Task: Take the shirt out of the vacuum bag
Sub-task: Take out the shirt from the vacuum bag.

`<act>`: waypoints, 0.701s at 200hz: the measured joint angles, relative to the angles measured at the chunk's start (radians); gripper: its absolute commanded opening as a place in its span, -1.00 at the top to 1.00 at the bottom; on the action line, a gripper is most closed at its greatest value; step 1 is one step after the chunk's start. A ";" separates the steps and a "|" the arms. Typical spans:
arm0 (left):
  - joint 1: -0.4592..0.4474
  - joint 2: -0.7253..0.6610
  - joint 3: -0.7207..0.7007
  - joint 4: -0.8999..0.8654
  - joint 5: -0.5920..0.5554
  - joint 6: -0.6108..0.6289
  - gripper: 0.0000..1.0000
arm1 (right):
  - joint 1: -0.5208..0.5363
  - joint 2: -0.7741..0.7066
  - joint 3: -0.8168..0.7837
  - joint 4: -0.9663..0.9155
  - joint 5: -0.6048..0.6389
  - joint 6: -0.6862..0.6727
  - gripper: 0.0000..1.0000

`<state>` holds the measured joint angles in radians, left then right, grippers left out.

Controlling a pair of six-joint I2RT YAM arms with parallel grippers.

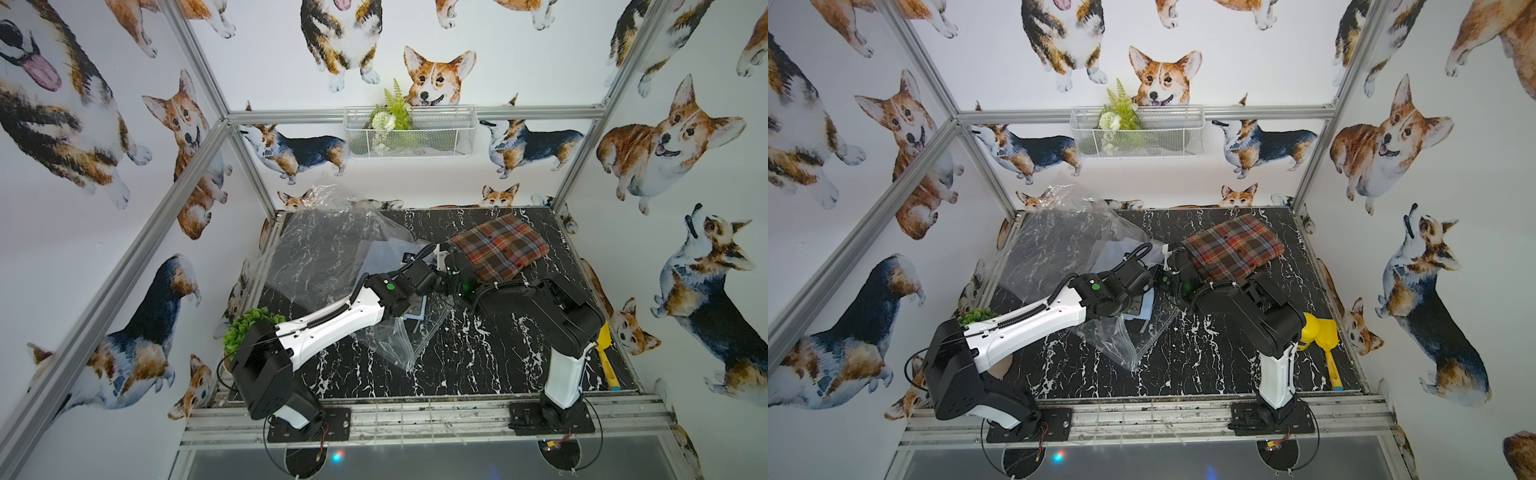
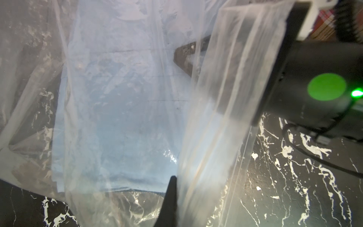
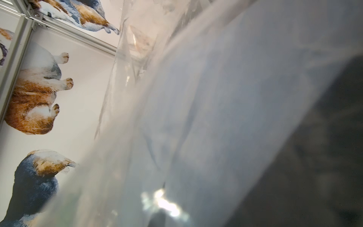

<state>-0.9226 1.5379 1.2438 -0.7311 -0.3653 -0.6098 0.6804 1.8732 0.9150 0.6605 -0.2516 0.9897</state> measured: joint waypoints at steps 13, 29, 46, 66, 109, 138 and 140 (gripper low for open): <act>0.000 0.001 0.002 0.000 0.000 0.000 1.00 | 0.000 -0.024 -0.018 0.000 -0.001 0.000 1.00; 0.000 0.007 0.007 -0.001 0.000 -0.002 1.00 | 0.000 -0.064 -0.054 -0.001 -0.002 -0.001 1.00; 0.000 0.013 0.013 0.000 0.000 -0.004 1.00 | 0.000 -0.124 -0.103 -0.015 -0.006 -0.003 1.00; 0.000 0.020 0.020 -0.001 -0.005 -0.004 1.00 | 0.000 -0.187 -0.147 -0.038 -0.016 -0.021 1.00; 0.000 0.034 0.042 -0.001 -0.013 -0.008 1.00 | 0.000 -0.320 -0.244 -0.084 -0.039 -0.027 1.00; 0.001 0.034 0.045 -0.001 -0.020 -0.008 1.00 | 0.000 -0.514 -0.294 -0.210 -0.038 -0.069 1.00; 0.001 0.034 0.045 -0.001 -0.021 -0.008 1.00 | 0.000 -0.531 -0.296 -0.223 -0.037 -0.076 1.00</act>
<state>-0.9218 1.5723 1.2888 -0.7322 -0.3859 -0.6174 0.6807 1.3426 0.6186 0.4374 -0.2886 0.9142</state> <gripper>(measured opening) 0.052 0.110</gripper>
